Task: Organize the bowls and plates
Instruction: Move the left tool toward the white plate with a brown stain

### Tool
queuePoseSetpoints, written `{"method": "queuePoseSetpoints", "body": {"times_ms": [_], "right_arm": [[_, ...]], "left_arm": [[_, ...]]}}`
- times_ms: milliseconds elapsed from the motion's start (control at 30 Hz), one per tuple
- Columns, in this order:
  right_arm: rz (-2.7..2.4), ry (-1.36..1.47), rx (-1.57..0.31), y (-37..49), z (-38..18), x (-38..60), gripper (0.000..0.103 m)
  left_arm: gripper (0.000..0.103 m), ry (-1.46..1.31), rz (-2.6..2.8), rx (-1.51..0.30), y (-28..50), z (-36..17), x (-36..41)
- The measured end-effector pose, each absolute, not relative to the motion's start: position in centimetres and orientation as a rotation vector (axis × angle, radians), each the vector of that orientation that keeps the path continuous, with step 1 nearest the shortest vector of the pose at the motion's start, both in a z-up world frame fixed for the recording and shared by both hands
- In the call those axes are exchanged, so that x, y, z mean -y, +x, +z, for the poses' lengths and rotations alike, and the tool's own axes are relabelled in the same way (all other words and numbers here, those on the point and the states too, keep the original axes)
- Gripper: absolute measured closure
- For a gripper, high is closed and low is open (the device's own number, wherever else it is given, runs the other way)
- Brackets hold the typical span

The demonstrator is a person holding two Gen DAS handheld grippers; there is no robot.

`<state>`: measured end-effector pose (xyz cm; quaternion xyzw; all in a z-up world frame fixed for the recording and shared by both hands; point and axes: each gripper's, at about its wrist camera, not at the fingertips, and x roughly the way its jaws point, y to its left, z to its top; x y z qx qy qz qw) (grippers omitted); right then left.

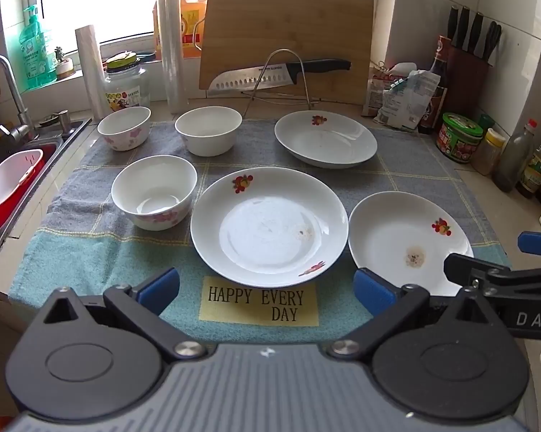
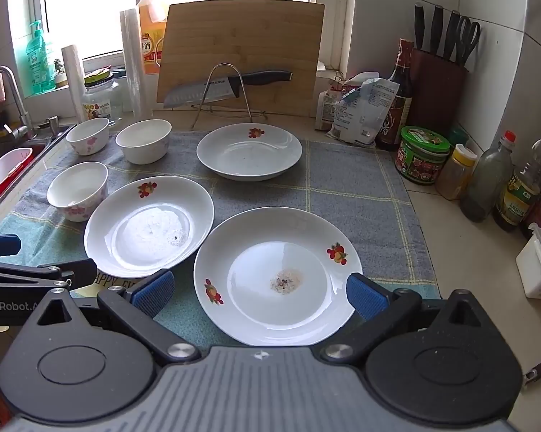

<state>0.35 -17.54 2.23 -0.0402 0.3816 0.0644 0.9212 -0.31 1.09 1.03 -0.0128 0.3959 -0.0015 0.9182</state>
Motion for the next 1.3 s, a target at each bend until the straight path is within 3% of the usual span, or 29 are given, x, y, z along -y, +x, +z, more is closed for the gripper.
{"method": "queuePoseSetpoints", "body": {"times_ms": [967, 1300], "right_arm": [[0.221, -0.105, -0.706, -0.8, 1.7, 18.9, 0.000], [0.267, -0.135, -0.760, -1.2, -1.8, 20.8, 0.000]], "left_arm": [[0.001, -0.040, -0.053, -0.814, -0.2, 0.8, -0.8], [0.001, -0.045, -0.048, -0.769, -0.1, -0.2, -1.2]]}}
